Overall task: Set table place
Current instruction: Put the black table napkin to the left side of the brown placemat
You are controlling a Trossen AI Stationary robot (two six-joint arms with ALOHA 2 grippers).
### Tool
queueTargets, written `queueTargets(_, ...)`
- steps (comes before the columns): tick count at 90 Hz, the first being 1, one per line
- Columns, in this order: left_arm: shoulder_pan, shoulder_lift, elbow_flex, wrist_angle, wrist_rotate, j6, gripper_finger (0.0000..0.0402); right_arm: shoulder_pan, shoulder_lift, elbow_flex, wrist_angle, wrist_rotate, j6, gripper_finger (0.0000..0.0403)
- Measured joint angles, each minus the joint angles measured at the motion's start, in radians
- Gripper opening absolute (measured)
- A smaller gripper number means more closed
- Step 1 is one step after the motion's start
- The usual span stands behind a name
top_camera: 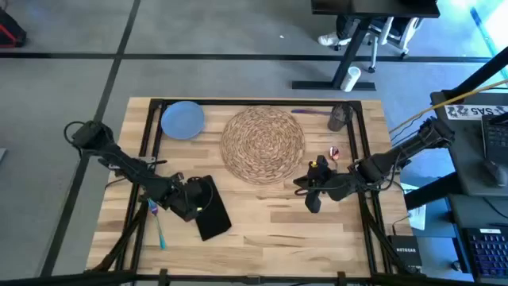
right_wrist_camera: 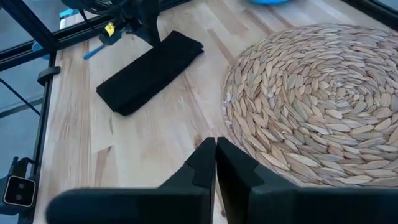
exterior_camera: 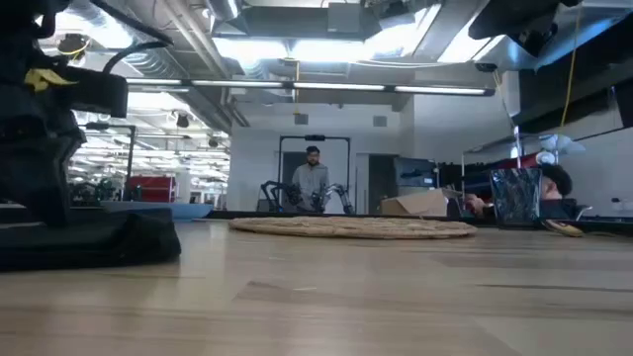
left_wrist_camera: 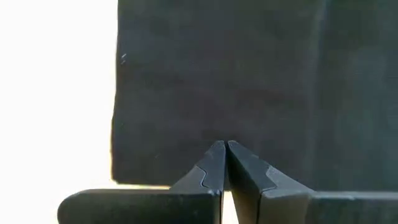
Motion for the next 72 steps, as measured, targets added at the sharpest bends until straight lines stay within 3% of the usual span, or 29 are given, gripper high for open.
queueTargets(16, 0.046, 0.003, -0.03, -0.015, -0.003, 0.0, 0.0, 0.0, 0.0, 0.0, 0.001, 0.008, 0.001, 0.0)
queueTargets(33, 0.109, -0.001, -0.078, 0.089, -0.028, 0.02, 0.0, 0.0, 0.0, 0.0, 0.0, 0.008, 0.002, 0.0)
queueTargets(72, 0.251, 0.002, -0.073, 0.184, -0.038, 0.2, 0.0, 0.0, 0.0, 0.0, 0.0, 0.011, 0.002, 0.0)
